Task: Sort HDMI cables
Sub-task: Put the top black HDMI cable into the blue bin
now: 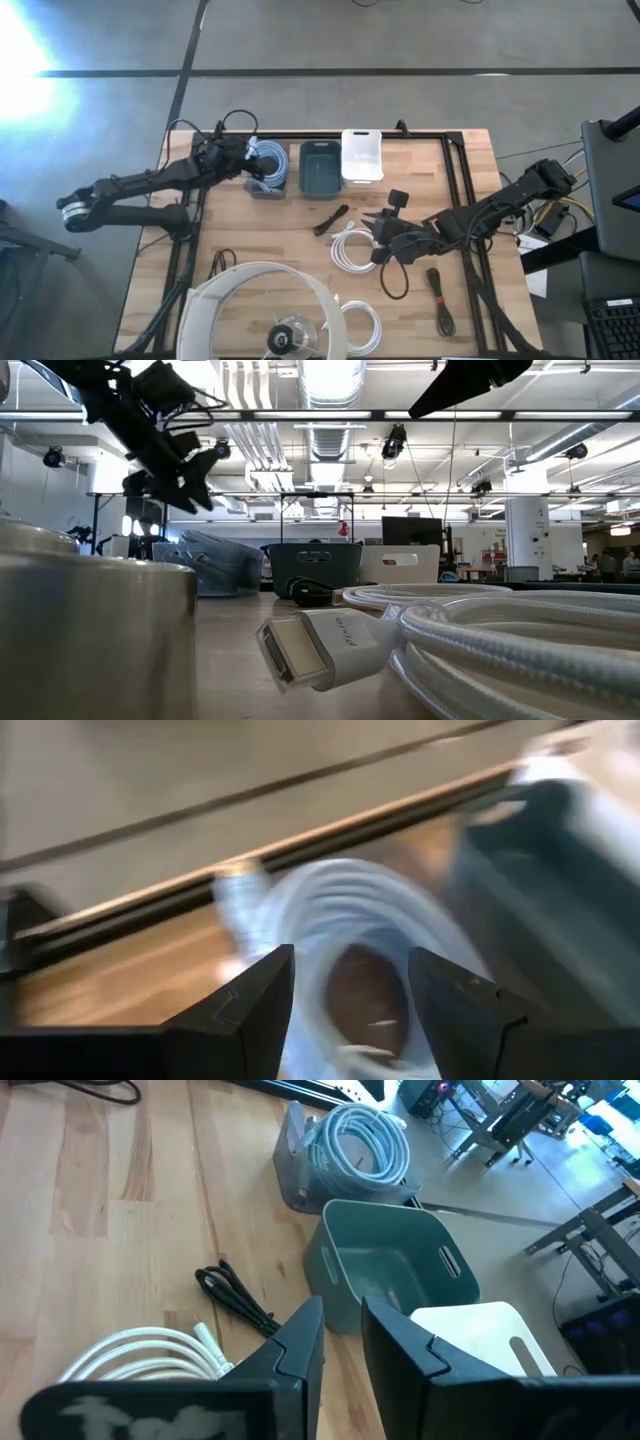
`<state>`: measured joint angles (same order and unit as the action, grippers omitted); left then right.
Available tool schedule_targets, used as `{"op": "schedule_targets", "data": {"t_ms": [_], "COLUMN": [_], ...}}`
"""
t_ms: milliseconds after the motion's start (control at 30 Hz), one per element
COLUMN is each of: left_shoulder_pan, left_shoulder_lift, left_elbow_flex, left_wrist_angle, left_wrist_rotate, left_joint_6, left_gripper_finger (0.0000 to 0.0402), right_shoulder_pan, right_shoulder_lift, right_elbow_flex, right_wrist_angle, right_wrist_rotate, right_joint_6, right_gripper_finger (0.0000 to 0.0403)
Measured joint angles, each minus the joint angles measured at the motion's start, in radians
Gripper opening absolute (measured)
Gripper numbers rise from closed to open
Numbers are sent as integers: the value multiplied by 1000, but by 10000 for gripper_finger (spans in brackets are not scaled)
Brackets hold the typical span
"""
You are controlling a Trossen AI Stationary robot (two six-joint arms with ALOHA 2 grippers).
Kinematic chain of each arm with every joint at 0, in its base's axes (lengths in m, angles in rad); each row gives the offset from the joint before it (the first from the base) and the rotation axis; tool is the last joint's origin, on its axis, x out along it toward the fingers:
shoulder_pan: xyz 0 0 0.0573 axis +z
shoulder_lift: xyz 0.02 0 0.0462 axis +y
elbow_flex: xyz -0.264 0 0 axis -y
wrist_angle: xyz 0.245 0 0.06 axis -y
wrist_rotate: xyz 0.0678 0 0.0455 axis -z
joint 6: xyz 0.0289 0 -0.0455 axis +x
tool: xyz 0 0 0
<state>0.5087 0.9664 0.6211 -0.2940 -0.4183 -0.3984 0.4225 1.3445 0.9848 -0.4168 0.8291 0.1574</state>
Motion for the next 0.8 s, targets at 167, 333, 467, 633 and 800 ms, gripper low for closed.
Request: {"op": "schedule_targets", "data": {"t_ms": [167,333,467,633,800], "left_shoulder_pan": [-56,-163,-263,-363,-395], "left_shoulder_lift": [-6,6,15,27,32], "left_elbow_flex": [-3,-6,-30,-85,-137], "left_wrist_angle": [144,266,362,496,530], "left_wrist_rotate": [215,253,253,251,238], "left_joint_6": [31,65,80,105,80], "left_gripper_finger": [202,202,202,202,202], "right_shoulder_pan": [0,-1,-3,-12,-24], "right_shoulder_lift": [0,0,0,0,46], "right_elbow_flex": [-9,-23,-28,-36,-42], "right_wrist_angle": [-1,2,5,14,34], "right_wrist_rotate": [0,-2,-14,-131,-175], "right_joint_6": [-11,18,43,20,12], "right_gripper_finger": [71,77,77,87,109]}}
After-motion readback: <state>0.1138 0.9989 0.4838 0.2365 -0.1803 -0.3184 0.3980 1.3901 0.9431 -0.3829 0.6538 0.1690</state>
